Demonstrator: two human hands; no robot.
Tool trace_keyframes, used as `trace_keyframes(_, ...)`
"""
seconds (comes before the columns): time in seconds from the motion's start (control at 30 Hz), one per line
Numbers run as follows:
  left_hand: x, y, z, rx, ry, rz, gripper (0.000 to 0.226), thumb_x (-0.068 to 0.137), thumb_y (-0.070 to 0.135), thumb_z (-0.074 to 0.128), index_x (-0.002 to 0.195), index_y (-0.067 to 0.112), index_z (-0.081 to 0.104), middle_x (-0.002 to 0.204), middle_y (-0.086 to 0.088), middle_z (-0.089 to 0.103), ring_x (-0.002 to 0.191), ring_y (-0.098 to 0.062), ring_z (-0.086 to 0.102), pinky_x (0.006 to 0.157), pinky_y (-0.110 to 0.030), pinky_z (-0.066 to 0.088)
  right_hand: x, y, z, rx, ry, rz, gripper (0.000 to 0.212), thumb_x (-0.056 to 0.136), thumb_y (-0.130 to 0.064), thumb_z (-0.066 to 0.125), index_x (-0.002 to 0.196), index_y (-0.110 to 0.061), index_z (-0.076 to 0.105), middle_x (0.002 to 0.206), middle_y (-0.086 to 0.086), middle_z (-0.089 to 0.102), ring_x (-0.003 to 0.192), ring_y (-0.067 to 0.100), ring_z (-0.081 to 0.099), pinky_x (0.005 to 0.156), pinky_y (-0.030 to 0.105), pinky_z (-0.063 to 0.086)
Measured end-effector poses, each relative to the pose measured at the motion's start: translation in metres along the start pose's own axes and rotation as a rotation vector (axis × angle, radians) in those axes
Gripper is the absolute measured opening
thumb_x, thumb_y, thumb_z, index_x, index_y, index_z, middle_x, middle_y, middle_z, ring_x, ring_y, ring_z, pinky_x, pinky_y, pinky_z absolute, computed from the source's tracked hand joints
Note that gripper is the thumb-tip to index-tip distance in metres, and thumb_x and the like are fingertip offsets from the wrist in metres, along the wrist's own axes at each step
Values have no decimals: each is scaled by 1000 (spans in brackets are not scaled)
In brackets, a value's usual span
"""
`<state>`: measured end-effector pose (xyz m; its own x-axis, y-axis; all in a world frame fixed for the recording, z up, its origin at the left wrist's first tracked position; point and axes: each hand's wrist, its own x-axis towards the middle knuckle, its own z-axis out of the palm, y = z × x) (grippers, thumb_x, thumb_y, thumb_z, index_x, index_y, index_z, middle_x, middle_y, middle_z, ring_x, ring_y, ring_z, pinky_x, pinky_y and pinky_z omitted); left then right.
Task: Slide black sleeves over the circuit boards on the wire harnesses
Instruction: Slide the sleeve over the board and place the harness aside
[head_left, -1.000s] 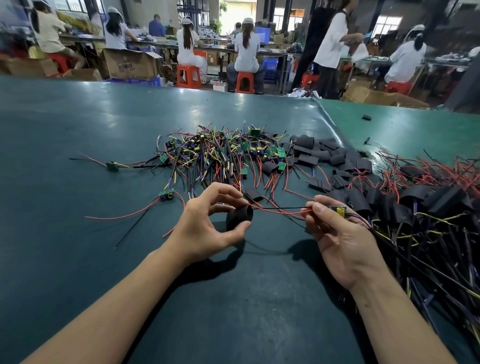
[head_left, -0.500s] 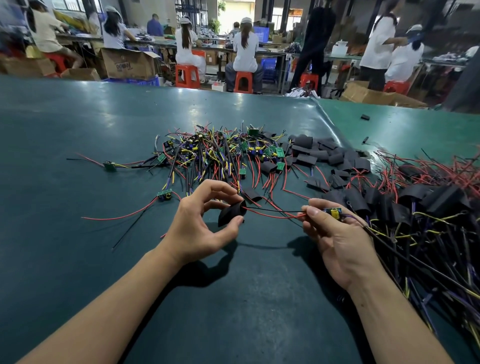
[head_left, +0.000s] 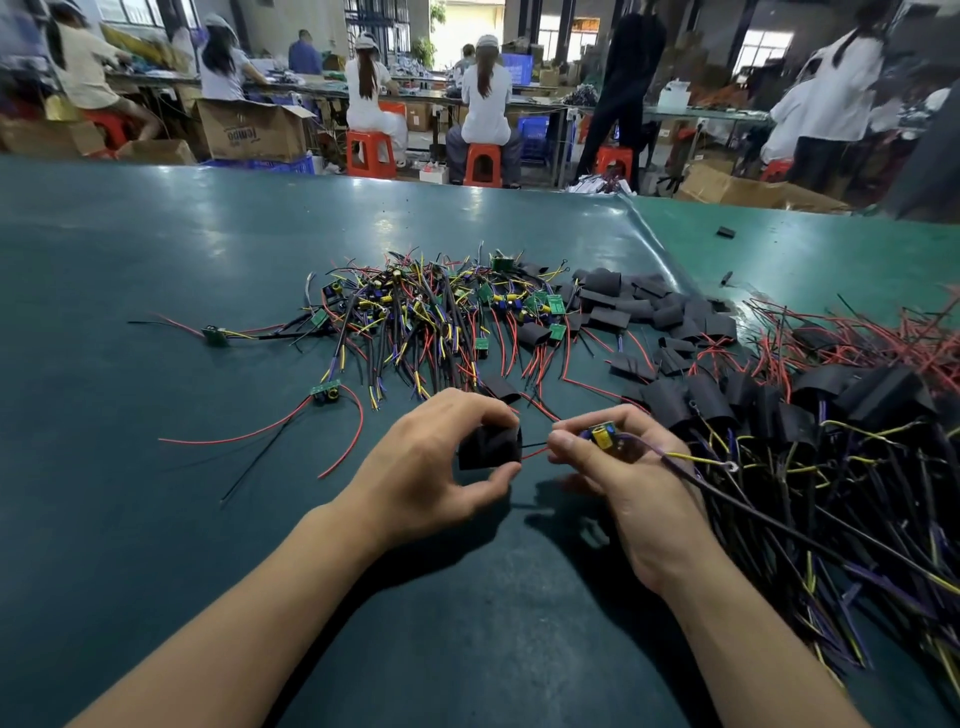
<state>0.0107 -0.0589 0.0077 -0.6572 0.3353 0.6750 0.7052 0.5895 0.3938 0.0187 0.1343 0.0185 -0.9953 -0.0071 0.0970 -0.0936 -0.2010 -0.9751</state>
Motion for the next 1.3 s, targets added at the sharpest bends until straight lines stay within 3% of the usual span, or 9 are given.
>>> trace_keyframes(0.2,3,4,4,-3,29,14,31,77,13,80,103,5,66,93,-3,66,85,-23,62,77,-36,50,0,2,6,41,-49,112,28,57,-33,80,76,-13,75,67,3,66,61,12,60,53,21,49)
trace_keyframes(0.33,2,2,2,-1,49,-7,34,76,14,80,105,3,66,98,-6,67,89,-24,64,79,-39,51,3,-1,3,205,-91,198,37,61,-31,77,88,-6,75,69,7,65,62,15,64,55,22,54)
trace_keyframes(0.47,4,7,5,-27,56,77,28,79,13,79,101,2,66,95,-6,68,86,-27,65,75,-40,52,2,-2,2,121,-43,141,38,68,-30,74,98,-9,62,66,12,68,51,20,65,45,24,51)
trace_keyframes(0.57,3,11,9,-56,44,110,27,80,13,79,101,1,66,97,-7,68,87,-27,65,76,-41,52,1,-3,4,35,-39,121,28,62,-47,76,76,-26,66,57,9,64,36,16,54,33,21,39)
trace_keyframes(0.63,2,14,12,-86,30,109,27,80,13,79,101,1,67,96,-7,68,86,-26,65,75,-40,53,2,-1,4,-12,10,94,33,57,-56,75,66,-28,61,45,3,50,28,10,37,33,15,27)
trace_keyframes(0.73,2,13,13,-125,64,43,29,78,12,81,101,3,67,95,-5,69,85,-25,66,75,-39,53,3,3,2,32,33,40,38,56,-50,78,68,-21,57,43,-3,41,32,6,30,36,14,24)
trace_keyframes(0.87,1,10,11,-180,98,-24,33,75,11,83,104,5,66,100,-4,69,91,-19,67,79,-36,56,3,2,3,76,-85,110,23,57,-37,80,73,-23,70,59,3,58,47,11,51,40,20,37)
trace_keyframes(1.03,0,8,11,-184,127,-12,32,76,10,81,104,5,65,101,-4,69,93,-20,68,79,-39,56,3,-3,-4,175,-197,212,25,72,-19,69,93,-8,75,73,14,65,61,17,61,42,21,45)
trace_keyframes(1.3,-1,5,13,-221,105,-65,31,78,12,80,105,11,64,99,3,69,92,-14,68,78,-39,56,2,1,-5,45,-161,96,34,64,-16,75,97,-9,78,82,11,71,70,16,62,61,24,53)
